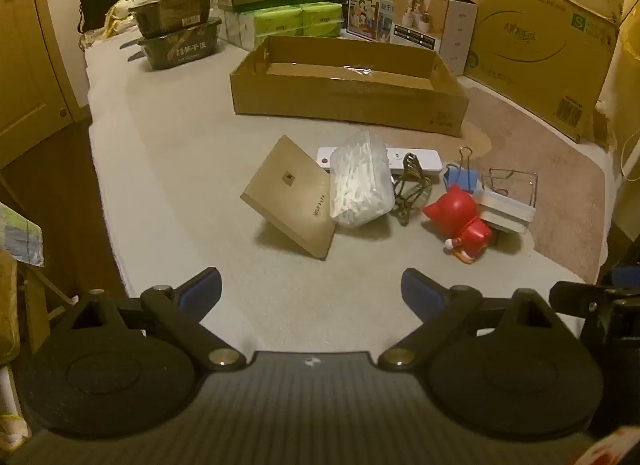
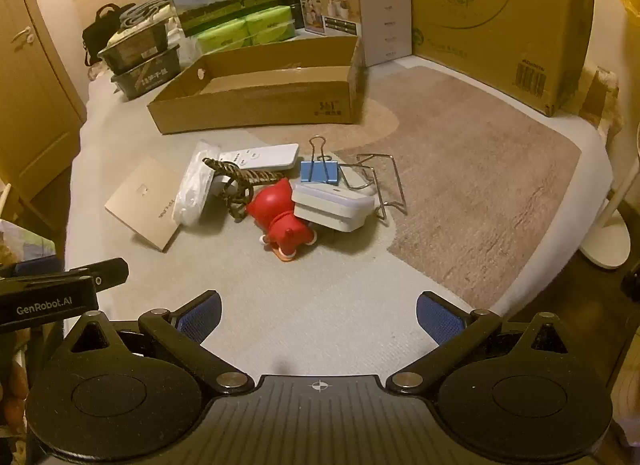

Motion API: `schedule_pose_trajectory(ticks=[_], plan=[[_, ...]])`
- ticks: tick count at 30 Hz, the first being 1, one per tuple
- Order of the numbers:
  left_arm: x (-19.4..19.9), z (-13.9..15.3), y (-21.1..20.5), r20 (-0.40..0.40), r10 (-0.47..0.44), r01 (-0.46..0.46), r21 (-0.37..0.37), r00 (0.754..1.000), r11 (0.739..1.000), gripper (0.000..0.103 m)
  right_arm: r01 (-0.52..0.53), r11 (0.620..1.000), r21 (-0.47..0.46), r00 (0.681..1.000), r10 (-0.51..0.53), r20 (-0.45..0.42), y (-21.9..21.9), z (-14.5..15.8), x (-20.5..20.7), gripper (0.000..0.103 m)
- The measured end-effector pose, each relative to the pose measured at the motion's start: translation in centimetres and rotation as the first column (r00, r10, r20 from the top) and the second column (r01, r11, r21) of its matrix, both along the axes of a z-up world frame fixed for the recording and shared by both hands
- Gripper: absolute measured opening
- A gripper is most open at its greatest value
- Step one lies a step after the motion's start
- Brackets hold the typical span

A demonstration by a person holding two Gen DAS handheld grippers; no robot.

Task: Organize rigid objects

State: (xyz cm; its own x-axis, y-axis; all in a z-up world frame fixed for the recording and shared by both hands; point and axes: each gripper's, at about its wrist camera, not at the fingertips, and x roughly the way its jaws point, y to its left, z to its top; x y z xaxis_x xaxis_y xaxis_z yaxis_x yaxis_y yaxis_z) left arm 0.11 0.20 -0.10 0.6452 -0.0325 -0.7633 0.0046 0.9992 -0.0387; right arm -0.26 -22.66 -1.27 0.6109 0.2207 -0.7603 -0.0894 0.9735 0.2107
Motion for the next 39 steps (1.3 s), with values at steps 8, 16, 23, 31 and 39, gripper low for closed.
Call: schedule_pose_trajectory(ticks=[8,16,23,31,39], plan=[[-0.3,-0.1,0.5,0.020,-0.002,0.002,0.018,1.000,1.000,0.095,-0.003,1.000,0.003,1.000,0.003,-0.002,-0.1,0.1,0.0,0.103],[-0.3,0.1,-0.3,0.021,-0.003,0.002,0.032,1.000,0.999,0.095,-0.005,1.000,0.001,1.000,0.005,0.002,-0.6,-0.1,0.5,0.103],[-0.2,0.3,-0.4,0.022,-0.005,0.004,0.034,1.000,0.999,0.095,0.003,1.000,0.002,1.000,-0.003,0.008,-0.2,0.0,0.1,0.103],[-0.3,0.2,-0.4,0.022,-0.008,0.007,0.034,1.000,0.999,0.095,0.003,1.000,0.003,1.000,-0.003,0.012,-0.2,0.2,0.0,0.103],[-0.3,0.2,-0.4,0.020,-0.009,0.009,0.035,1.000,0.999,0.095,0.003,1.000,0.002,1.000,-0.003,0.015,-0.1,0.2,0.1,0.103]])
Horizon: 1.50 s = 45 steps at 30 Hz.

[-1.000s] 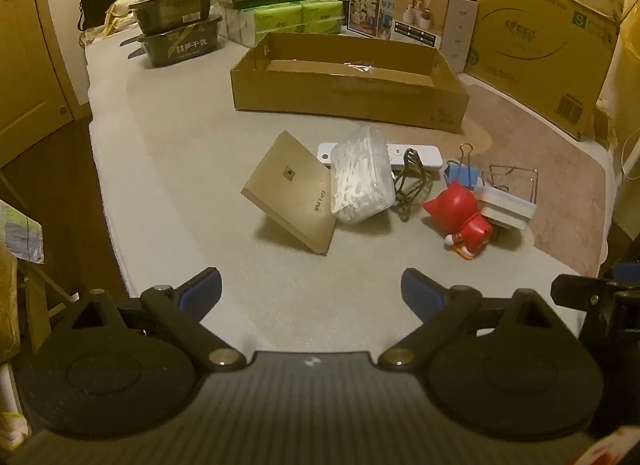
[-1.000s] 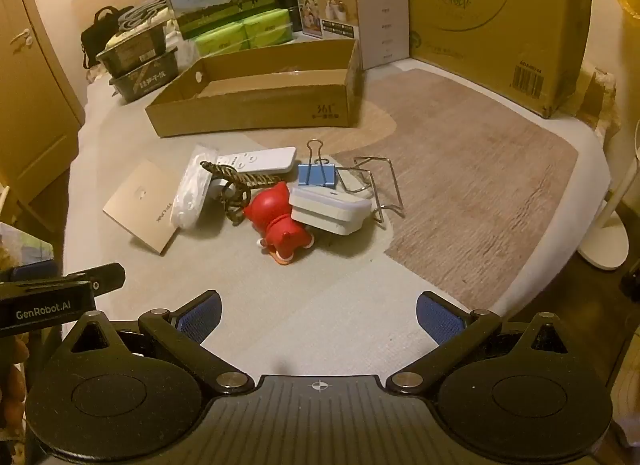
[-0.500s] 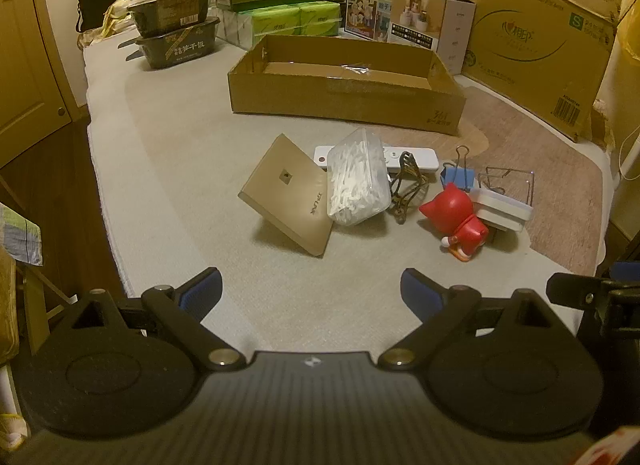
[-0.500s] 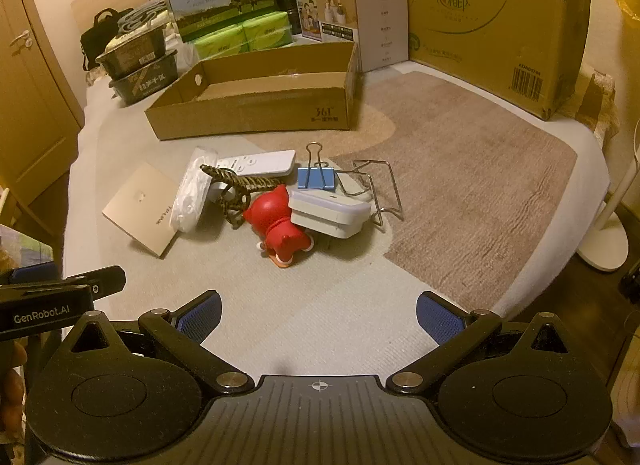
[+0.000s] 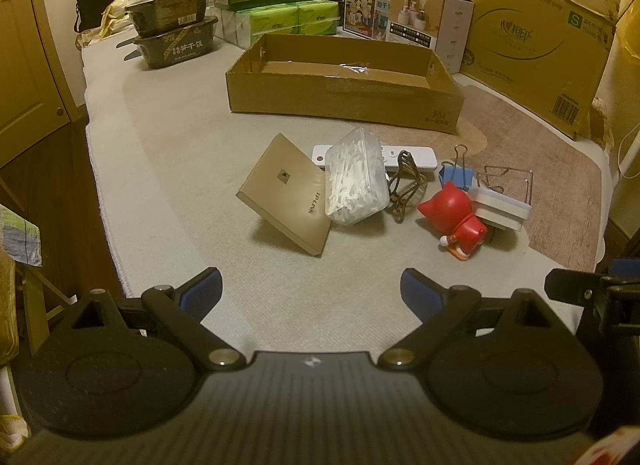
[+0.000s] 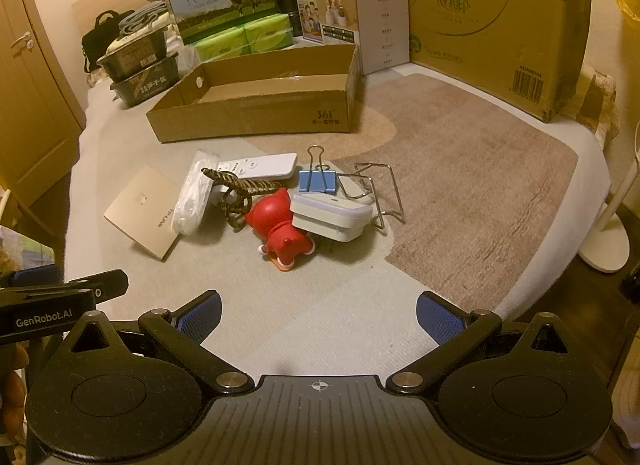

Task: Organize rigid objects

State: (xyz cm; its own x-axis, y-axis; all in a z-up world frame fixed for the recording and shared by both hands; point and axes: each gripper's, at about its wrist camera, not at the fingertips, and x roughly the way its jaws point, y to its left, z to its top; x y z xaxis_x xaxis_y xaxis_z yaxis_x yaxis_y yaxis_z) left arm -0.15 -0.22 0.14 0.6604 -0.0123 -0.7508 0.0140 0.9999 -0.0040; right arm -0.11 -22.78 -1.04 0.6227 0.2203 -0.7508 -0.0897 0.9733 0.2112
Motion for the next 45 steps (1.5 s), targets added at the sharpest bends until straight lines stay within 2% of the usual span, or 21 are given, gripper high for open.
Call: schedule_pose_trajectory(ticks=[18,34,38,45], plan=[[0.2,-0.2,0.2,-0.004,-0.001,0.001,-0.003,1.000,1.000,0.095,0.002,1.000,-0.001,1.000,-0.002,0.006,0.0,0.1,0.1,0.103],[1.0,-0.7,0.7,0.002,-0.013,0.013,0.039,1.000,0.999,0.095,0.003,1.000,0.000,1.000,-0.003,0.017,0.1,-0.6,0.8,0.103],[1.6,-0.9,0.7,0.025,-0.042,0.040,0.079,0.999,0.996,0.095,0.004,1.000,0.007,1.000,-0.004,0.031,0.1,-0.9,1.1,0.103],[3.1,-1.9,-0.1,0.077,-0.135,0.115,0.219,0.988,0.969,0.095,-0.010,1.000,-0.002,0.999,0.010,0.047,0.6,-1.5,2.1,0.103]])
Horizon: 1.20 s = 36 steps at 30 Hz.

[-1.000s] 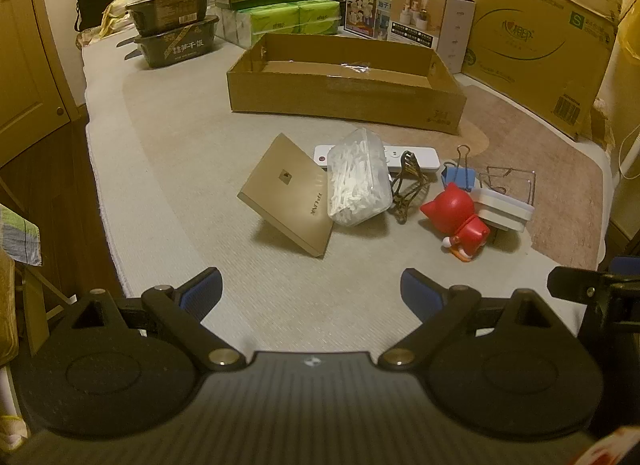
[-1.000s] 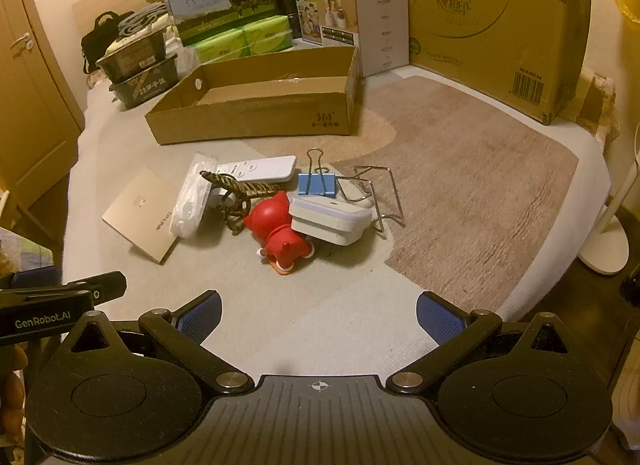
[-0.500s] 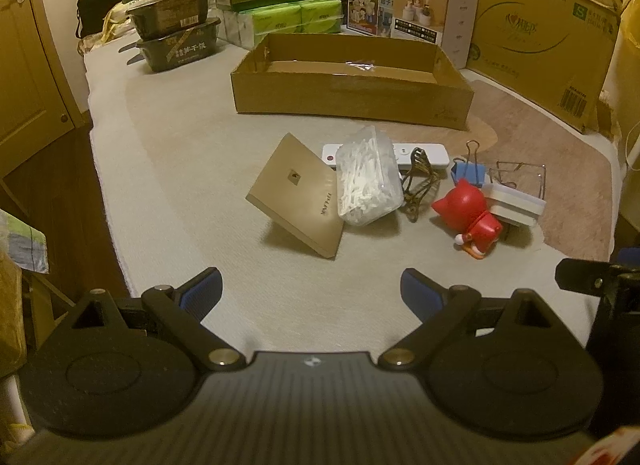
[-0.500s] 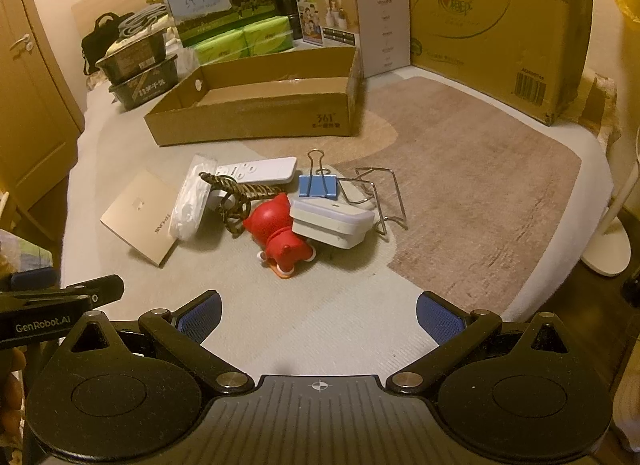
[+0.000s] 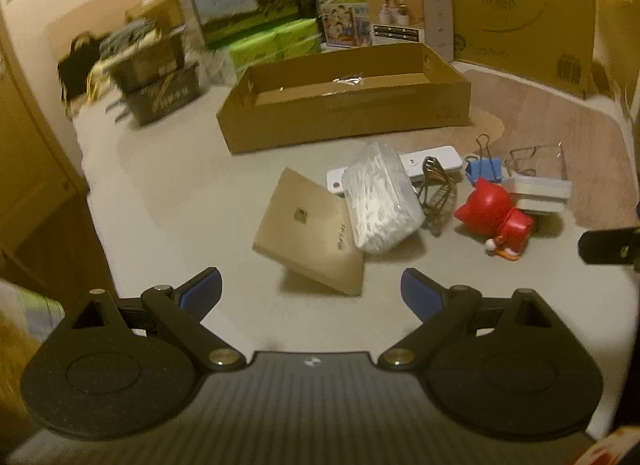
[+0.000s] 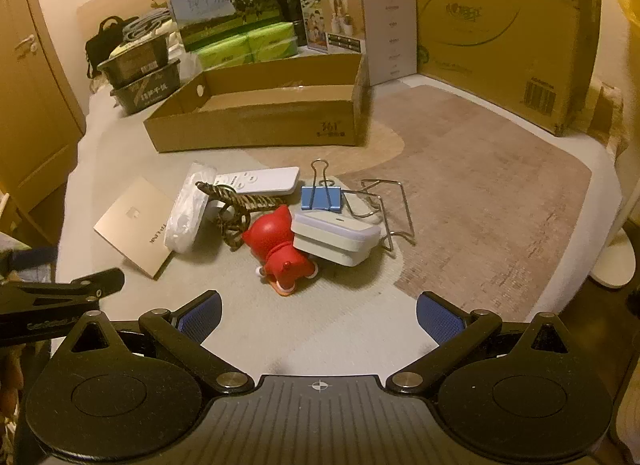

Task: Organize rigid objects
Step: 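Move the left tool to the gold TP-LINK router and grasp it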

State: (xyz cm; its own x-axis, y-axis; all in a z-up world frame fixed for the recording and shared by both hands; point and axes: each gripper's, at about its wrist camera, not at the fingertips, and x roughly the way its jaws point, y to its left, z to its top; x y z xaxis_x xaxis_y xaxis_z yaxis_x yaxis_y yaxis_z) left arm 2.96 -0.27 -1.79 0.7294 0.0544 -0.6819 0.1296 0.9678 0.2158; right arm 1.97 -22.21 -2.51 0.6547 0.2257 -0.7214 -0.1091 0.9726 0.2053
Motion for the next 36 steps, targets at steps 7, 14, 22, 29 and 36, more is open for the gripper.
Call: schedule_pose_trajectory(ticks=[7,14,22,29,36], plan=[[1.7,-1.2,-0.8,0.030,-0.096,0.093,0.099,0.995,0.991,0.096,-0.014,1.000,-0.022,1.000,0.014,0.004,0.6,-1.0,1.2,0.103],[3.0,-2.4,-1.2,0.043,-0.139,0.132,0.145,0.989,0.981,0.096,-0.025,1.000,-0.006,1.000,0.025,0.013,1.0,-2.1,2.7,0.102],[4.2,-3.6,-1.4,0.048,-0.152,0.142,0.167,0.987,0.976,0.096,0.027,1.000,0.012,0.999,-0.028,0.025,0.5,-2.6,5.0,0.098],[4.7,-5.5,-2.4,0.029,-0.237,0.217,0.303,0.971,0.928,0.096,0.038,0.999,0.008,0.999,-0.038,0.003,0.6,-3.4,6.2,0.097],[5.1,-7.0,-2.8,0.029,-0.289,0.253,0.405,0.957,0.878,0.097,0.048,0.999,-0.004,0.999,-0.048,-0.011,0.7,-3.9,6.7,0.097]])
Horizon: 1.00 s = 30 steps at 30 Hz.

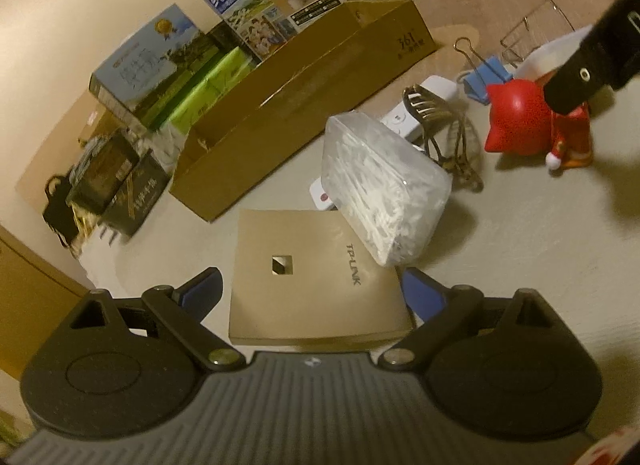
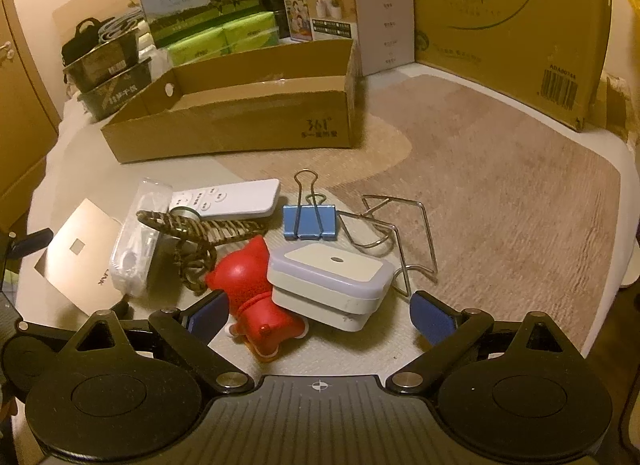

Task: Organize rigid objects
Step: 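Move the left tool to the gold TP-LINK router and grasp it, then carry the router with the left tool while the right tool grasps the white plug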

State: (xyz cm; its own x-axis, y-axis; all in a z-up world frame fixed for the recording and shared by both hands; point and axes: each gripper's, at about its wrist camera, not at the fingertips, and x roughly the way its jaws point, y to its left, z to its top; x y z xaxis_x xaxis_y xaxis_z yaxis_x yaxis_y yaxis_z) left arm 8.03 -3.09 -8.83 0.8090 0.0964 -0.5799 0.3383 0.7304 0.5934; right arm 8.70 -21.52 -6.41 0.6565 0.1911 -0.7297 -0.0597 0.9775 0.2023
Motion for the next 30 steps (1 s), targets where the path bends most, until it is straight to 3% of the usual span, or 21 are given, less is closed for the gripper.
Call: schedule_pose_trajectory(ticks=[4,12,15,18,21,25,27,30], plan=[[0.1,-0.2,-0.1,0.011,-0.022,0.022,0.027,1.000,0.999,0.091,0.009,1.000,-0.007,1.000,-0.009,-0.003,0.1,-0.1,0.3,0.097],[0.2,-0.1,0.3,0.001,-0.036,0.036,0.001,0.999,0.999,0.087,0.016,1.000,-0.014,1.000,-0.016,0.000,0.5,-0.2,0.7,0.097],[0.4,0.4,0.7,-0.014,-0.016,0.015,-0.040,1.000,0.999,0.087,0.017,1.000,-0.015,1.000,-0.017,0.001,0.6,-0.1,0.7,0.097],[0.8,1.3,1.7,-0.046,0.025,-0.032,-0.157,0.999,0.987,0.086,0.019,1.000,-0.016,1.000,-0.019,-0.001,0.6,-0.1,0.8,0.097],[1.1,2.5,3.3,-0.088,0.076,-0.098,-0.292,0.993,0.951,0.086,0.022,1.000,-0.013,1.000,-0.022,0.001,0.6,-0.2,0.8,0.097],[1.9,3.7,5.8,-0.166,0.128,-0.192,-0.467,0.978,0.863,0.086,0.033,0.999,-0.001,0.999,-0.033,0.006,0.6,-0.2,0.9,0.097],[2.1,4.2,6.8,-0.190,0.147,-0.227,-0.525,0.971,0.820,0.086,0.044,0.999,0.016,0.999,-0.044,0.011,0.4,-0.2,0.9,0.096],[2.1,4.7,7.7,-0.202,0.159,-0.248,-0.566,0.966,0.786,0.086,0.059,0.997,0.041,0.998,-0.060,0.017,0.3,0.0,1.1,0.092]])
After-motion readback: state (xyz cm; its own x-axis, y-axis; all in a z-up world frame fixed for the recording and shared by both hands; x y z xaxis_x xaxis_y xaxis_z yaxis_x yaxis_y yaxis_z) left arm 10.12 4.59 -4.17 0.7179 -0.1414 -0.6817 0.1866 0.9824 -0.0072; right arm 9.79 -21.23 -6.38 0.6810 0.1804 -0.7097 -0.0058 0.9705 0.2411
